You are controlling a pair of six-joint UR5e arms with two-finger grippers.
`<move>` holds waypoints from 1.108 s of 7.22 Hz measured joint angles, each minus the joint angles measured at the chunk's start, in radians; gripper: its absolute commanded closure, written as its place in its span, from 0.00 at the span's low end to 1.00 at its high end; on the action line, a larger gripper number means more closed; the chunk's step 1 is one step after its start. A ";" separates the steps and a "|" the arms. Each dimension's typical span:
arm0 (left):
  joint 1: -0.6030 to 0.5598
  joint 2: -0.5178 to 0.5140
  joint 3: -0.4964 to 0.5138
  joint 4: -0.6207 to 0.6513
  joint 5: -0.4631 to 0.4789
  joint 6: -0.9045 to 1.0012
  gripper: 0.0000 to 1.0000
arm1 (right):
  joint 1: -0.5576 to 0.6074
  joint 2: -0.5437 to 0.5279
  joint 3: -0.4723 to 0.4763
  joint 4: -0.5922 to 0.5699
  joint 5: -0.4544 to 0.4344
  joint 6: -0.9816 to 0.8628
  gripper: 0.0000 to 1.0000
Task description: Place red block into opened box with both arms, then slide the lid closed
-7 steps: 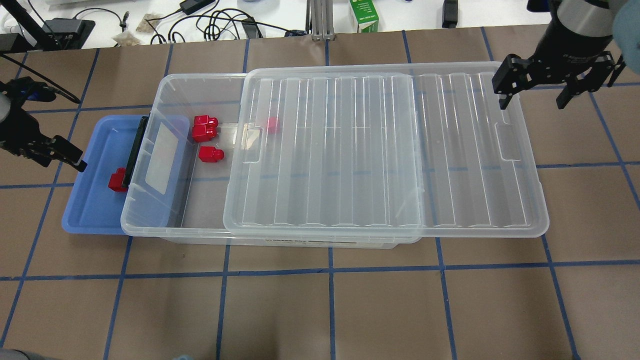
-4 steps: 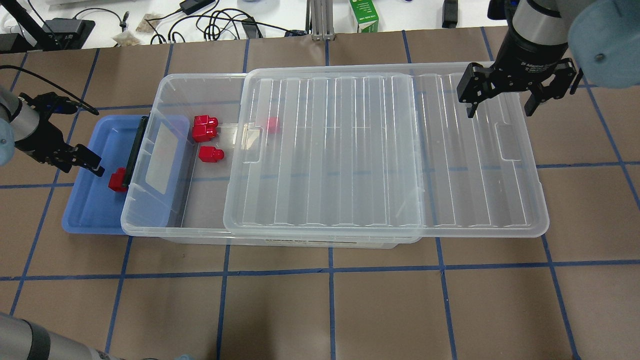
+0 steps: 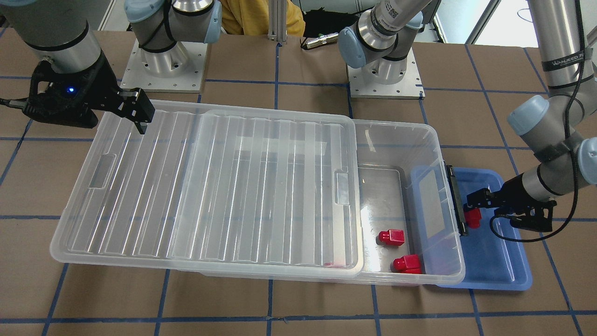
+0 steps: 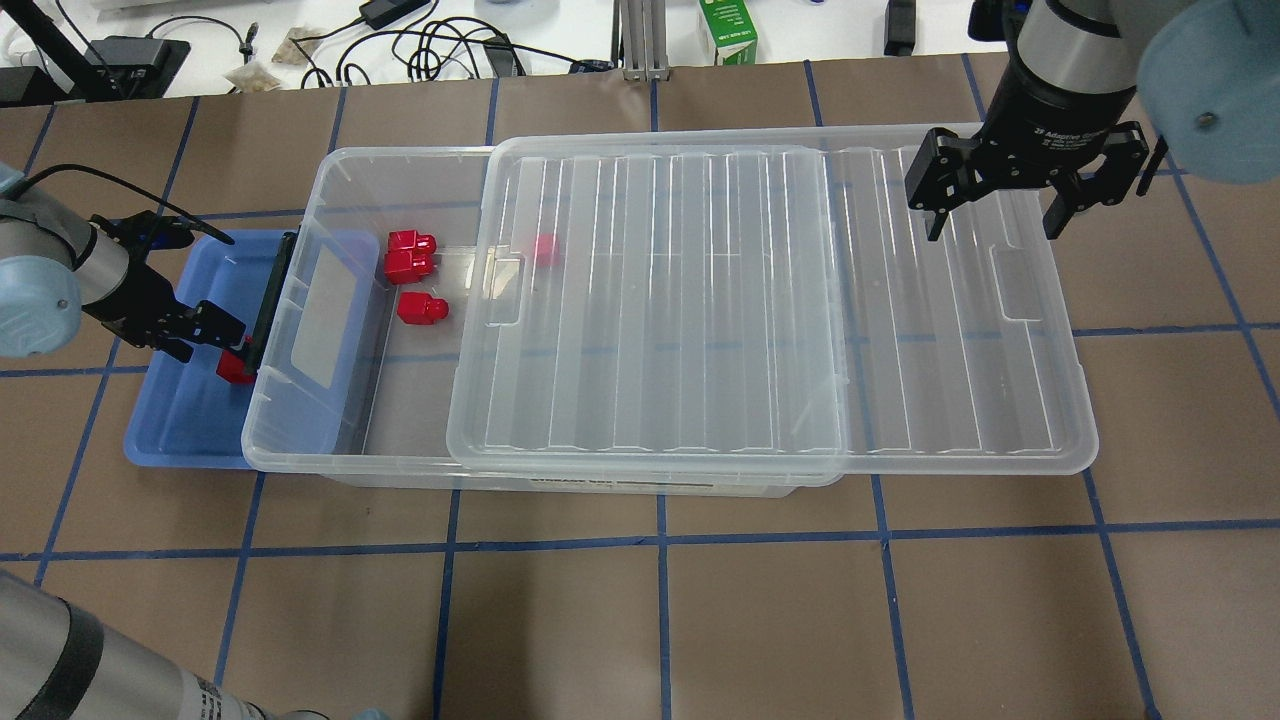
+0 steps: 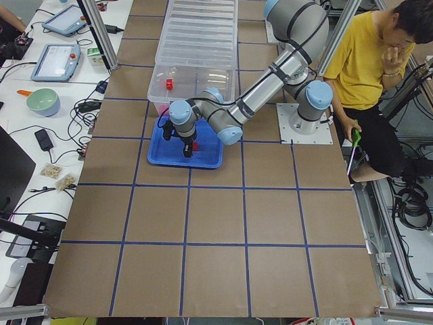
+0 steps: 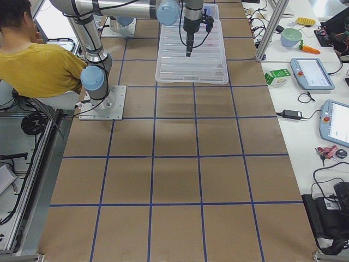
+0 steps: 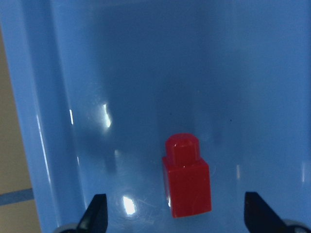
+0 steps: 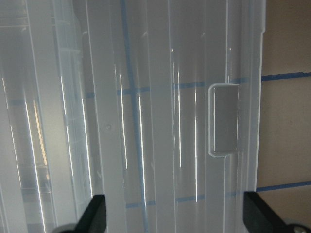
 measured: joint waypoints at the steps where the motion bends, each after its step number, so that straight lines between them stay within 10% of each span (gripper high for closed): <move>1: 0.000 -0.008 -0.005 -0.001 -0.001 -0.007 0.39 | 0.001 -0.011 0.002 0.001 -0.001 0.000 0.00; 3: -0.001 -0.023 -0.012 -0.001 0.003 -0.009 0.92 | 0.001 -0.022 0.005 0.009 -0.004 0.002 0.00; 8: -0.064 0.054 0.083 -0.091 0.064 -0.014 1.00 | 0.001 -0.023 0.006 0.016 -0.010 0.002 0.00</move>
